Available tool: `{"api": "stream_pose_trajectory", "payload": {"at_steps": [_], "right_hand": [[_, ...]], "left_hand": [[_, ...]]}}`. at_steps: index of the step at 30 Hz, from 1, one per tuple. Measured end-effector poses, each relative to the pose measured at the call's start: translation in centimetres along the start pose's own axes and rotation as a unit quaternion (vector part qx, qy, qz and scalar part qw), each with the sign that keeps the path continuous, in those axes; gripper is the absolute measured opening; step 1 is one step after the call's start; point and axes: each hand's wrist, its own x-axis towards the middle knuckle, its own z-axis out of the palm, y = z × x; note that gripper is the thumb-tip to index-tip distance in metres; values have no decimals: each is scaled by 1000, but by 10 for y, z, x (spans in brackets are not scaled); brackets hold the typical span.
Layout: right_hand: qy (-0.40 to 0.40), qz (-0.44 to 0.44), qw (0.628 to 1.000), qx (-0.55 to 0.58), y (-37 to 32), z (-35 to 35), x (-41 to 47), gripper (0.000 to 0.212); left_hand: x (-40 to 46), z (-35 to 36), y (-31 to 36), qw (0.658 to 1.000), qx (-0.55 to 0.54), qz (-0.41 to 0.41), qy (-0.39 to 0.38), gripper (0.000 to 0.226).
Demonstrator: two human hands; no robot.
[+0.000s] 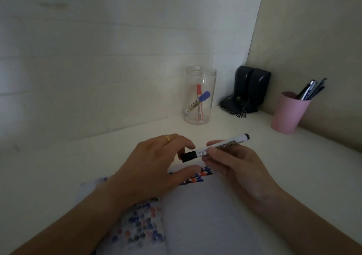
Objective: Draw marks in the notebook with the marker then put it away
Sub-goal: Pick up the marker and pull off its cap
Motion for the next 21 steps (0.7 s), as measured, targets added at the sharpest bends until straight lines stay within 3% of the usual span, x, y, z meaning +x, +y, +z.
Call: {"api": "stream_pose_trajectory", "payload": {"at_steps": [6,10,17,21], "right_hand": [[-10,-58,998,-37,1,7,-5,31],[-3,-104,993,-45,-1,10,-6,37],[-16,-141,987,-69,-2,15,-7,39],[-17,-125,991,-47,-2,15,-6,33]], "left_hand": [[1,-2,5,999,-22,43,3,33],[3,-1,8,995,-95,20,-4,37],[4,1,15,983,-149,-12,-109,27],[5,-5,17,958,-242,-43,-148,39]]}}
